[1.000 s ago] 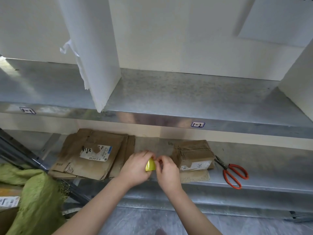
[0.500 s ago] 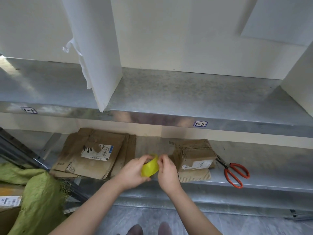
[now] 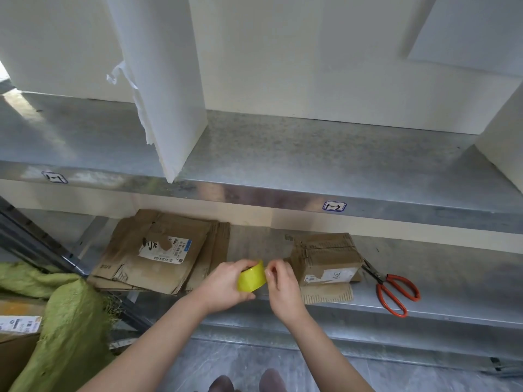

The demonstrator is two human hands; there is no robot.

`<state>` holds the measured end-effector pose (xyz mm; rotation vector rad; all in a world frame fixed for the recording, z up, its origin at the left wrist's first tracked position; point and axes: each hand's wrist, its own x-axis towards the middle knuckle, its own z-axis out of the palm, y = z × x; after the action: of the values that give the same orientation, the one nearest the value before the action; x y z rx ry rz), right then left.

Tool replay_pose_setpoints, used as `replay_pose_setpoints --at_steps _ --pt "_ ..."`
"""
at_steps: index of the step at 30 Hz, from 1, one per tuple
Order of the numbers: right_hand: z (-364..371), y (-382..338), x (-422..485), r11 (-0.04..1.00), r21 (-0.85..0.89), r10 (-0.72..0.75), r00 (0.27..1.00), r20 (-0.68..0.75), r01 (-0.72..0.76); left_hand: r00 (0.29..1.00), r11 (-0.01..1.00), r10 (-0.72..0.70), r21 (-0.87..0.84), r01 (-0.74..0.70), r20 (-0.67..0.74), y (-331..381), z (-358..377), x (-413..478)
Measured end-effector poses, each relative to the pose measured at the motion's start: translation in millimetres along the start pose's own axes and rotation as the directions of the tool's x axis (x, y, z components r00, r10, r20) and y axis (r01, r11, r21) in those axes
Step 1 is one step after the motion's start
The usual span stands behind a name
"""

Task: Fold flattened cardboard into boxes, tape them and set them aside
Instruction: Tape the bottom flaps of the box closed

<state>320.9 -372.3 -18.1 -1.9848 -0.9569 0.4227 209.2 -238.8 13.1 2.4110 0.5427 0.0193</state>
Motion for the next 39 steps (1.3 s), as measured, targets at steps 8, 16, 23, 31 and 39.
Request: replay_pose_setpoints --at_steps 8,16,23,31,39 --pt "-4.1 4.2 7.0 0.992 0.118 0.047 0.998 0.036 -0.051 1.000 1.000 -0.017 0.014 0.017 -0.007 4.2 -4.7 2.1" --pt "0.2 1.7 10.3 0.951 0.252 0.189 0.982 -0.025 -0.177 0.999 0.999 -0.039 0.036 0.039 -0.005 2.4 -4.3 5.4" --pt "3.2 8.4 16.1 0.877 0.351 0.329 0.943 0.055 -0.326 0.999 0.998 -0.027 0.062 0.029 -0.021 -0.2 -1.4 7.1" --pt "0.0 6.9 12.2 0.992 0.097 0.093 0.992 -0.089 -0.084 0.998 0.995 -0.015 0.100 0.022 -0.064 -1.5 1.3 10.3" --pt "3.1 -6.3 -6.0 0.994 0.112 0.013 1.000 -0.013 -0.012 0.981 0.973 -0.094 0.192 0.126 -0.167 -22.0 1.8 16.1"
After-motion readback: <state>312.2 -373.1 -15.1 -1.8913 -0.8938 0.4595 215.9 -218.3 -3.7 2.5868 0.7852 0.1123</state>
